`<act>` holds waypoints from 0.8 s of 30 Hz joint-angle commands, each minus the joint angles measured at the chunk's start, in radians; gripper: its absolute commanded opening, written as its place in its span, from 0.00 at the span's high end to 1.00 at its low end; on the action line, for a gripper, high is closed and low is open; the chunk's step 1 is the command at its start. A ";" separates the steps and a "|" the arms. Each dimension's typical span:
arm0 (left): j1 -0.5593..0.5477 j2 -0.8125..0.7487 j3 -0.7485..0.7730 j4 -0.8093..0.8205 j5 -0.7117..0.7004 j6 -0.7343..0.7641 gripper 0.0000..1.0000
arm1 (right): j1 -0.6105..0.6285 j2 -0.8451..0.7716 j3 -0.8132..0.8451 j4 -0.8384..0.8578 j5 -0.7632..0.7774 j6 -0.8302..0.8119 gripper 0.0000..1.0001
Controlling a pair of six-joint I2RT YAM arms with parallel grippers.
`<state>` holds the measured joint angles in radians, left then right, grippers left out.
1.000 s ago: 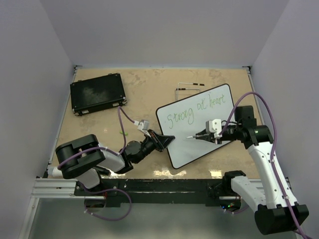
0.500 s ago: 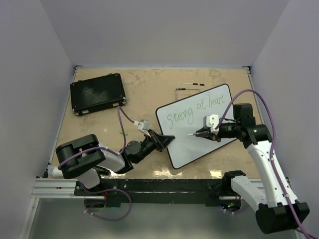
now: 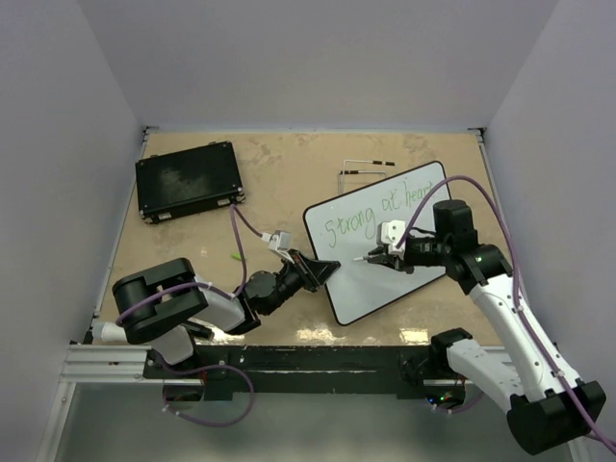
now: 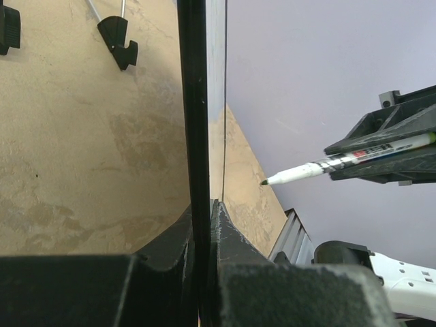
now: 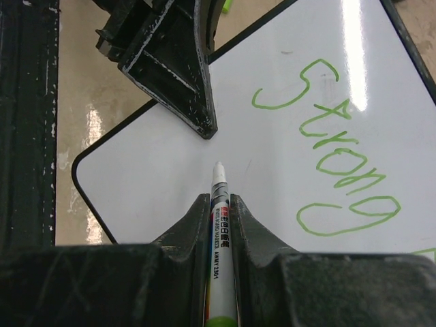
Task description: Write a sentence on the whiteboard
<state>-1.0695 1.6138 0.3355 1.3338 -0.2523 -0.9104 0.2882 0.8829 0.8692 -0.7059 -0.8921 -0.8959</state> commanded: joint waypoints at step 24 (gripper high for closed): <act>-0.007 0.028 0.050 0.065 -0.011 0.076 1.00 | 0.101 0.050 -0.064 0.230 0.190 0.184 1.00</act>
<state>-1.0702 1.6287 0.3531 1.3228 -0.2562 -0.9245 0.3817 0.9234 0.8093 -0.5041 -0.6975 -0.7238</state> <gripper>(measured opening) 0.084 0.146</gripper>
